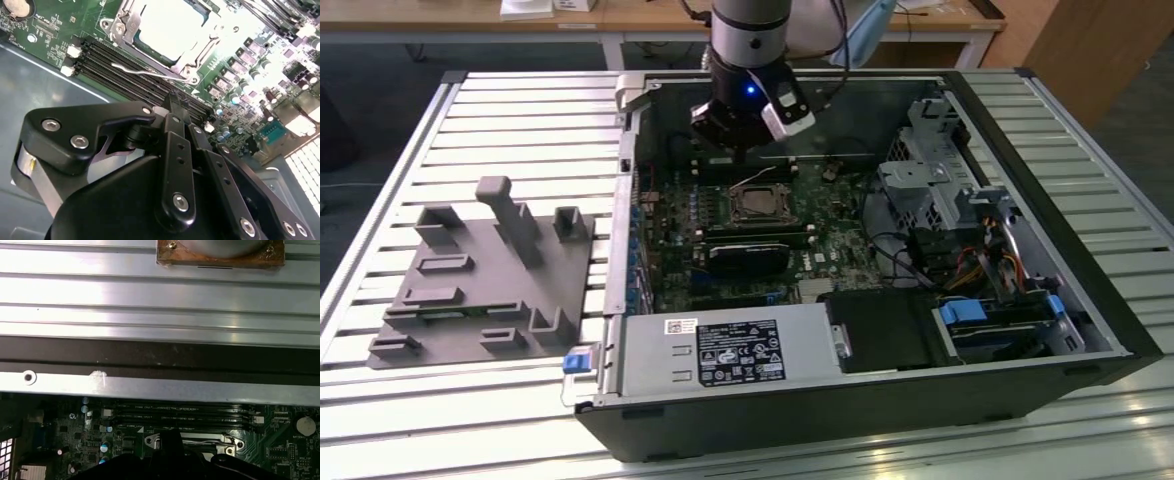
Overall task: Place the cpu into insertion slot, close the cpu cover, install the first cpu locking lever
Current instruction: 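Close the cpu cover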
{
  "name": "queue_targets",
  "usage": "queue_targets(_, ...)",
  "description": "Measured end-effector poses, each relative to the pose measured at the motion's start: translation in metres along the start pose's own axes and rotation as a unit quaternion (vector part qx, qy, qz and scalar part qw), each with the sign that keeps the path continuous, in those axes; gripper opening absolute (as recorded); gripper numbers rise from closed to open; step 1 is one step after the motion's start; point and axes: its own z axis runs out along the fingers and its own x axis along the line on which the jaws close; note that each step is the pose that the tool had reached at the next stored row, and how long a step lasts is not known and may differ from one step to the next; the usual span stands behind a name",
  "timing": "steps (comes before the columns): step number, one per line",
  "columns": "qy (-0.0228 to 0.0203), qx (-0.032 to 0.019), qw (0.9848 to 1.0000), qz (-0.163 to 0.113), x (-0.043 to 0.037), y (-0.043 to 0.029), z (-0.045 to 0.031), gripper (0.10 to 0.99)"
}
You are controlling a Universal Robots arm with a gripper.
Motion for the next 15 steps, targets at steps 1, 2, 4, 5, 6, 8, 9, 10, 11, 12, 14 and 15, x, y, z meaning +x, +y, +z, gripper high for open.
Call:
queue_targets(1,-0.0001,-0.0001,1.0,0.0,-0.0008,-0.0001,0.0005,0.106)
queue_targets(2,0.0,-0.0001,1.0,0.0,-0.0015,-0.0001,0.0009,0.106)
queue_targets(4,0.0,0.0,1.0,0.0,-0.0031,0.0004,0.0017,0.106)
queue_targets(5,0.0,-0.0001,1.0,0.0,-0.0037,0.0006,0.0023,0.106)
queue_targets(6,0.0,-0.0001,1.0,0.0,-0.0043,0.0007,0.0029,0.106)
queue_targets(8,0.0,-0.0001,1.0,-0.001,-0.0057,0.0009,0.0042,0.106)
queue_targets(9,0.0,-0.0001,1.0,-0.001,-0.0064,0.0011,0.0048,0.106)
queue_targets(10,0.0,0.0,1.0,-0.001,-0.0075,0.0015,0.0056,0.106)
queue_targets(11,0.0,0.0,1.0,-0.001,-0.0085,0.0018,0.0063,0.106)
queue_targets(12,0.0,0.0,1.0,-0.001,-0.0095,0.0018,0.0069,0.106)
queue_targets(14,0.0,0.0,1.0,-0.001,-0.0117,0.0018,0.0077,0.106)
queue_targets(15,0.0,0.0,1.0,-0.001,-0.0126,0.0018,0.0082,0.106)
